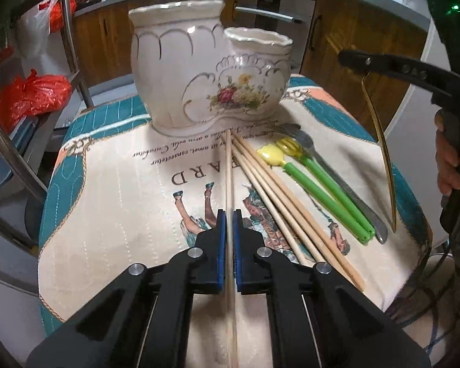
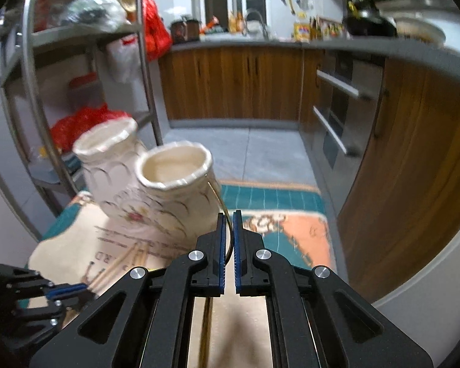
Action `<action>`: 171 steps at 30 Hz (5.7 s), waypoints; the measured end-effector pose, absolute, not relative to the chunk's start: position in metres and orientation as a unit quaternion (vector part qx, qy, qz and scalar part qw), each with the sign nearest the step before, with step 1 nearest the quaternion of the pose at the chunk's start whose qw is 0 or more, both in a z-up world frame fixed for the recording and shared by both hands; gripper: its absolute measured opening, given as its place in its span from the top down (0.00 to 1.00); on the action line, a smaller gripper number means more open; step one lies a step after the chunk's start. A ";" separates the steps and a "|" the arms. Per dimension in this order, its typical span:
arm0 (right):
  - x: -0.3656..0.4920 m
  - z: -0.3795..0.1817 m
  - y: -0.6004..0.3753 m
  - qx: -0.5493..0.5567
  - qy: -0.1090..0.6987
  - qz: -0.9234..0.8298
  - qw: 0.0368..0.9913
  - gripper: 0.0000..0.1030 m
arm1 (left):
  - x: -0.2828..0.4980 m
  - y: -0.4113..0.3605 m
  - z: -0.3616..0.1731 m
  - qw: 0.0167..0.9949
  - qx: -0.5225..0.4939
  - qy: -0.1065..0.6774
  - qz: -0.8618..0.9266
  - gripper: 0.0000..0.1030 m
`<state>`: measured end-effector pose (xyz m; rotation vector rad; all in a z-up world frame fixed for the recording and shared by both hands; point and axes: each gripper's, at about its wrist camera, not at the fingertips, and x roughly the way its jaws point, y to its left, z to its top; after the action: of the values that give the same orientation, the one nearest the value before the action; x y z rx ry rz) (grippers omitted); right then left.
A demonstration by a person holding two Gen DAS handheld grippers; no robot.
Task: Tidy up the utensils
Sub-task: 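Lift the chopstick with the left tool while the right tool lifts the gold fork toward the holder, then drop the chopstick into the tall cup while the right tool drops the fork in, then grasp the silver fork with the right tool while the left tool grasps another wooden chopstick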
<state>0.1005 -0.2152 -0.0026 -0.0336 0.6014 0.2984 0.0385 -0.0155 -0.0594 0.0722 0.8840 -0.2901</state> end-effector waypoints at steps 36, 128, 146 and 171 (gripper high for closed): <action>0.102 0.112 -0.208 0.038 0.035 0.139 0.989 0.96 | 0.124 0.024 0.101 0.974 -0.088 0.096 -0.185 0.96; 0.060 0.031 -0.211 0.003 0.130 0.124 0.984 0.05 | 0.037 0.032 0.045 0.985 -0.030 0.134 -0.105 0.05; 0.058 -0.017 -0.235 0.012 0.250 0.101 0.963 0.05 | 0.027 0.018 -0.016 0.952 -0.004 0.284 -0.112 0.06; 0.089 -0.076 -0.157 -0.089 0.388 0.183 0.899 0.74 | 0.035 0.013 -0.033 0.937 0.011 0.331 -0.115 0.06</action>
<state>0.0889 -0.1570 -0.0760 -0.1834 0.8039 0.3783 0.0348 0.0135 -0.0333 0.0230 0.6757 -0.2350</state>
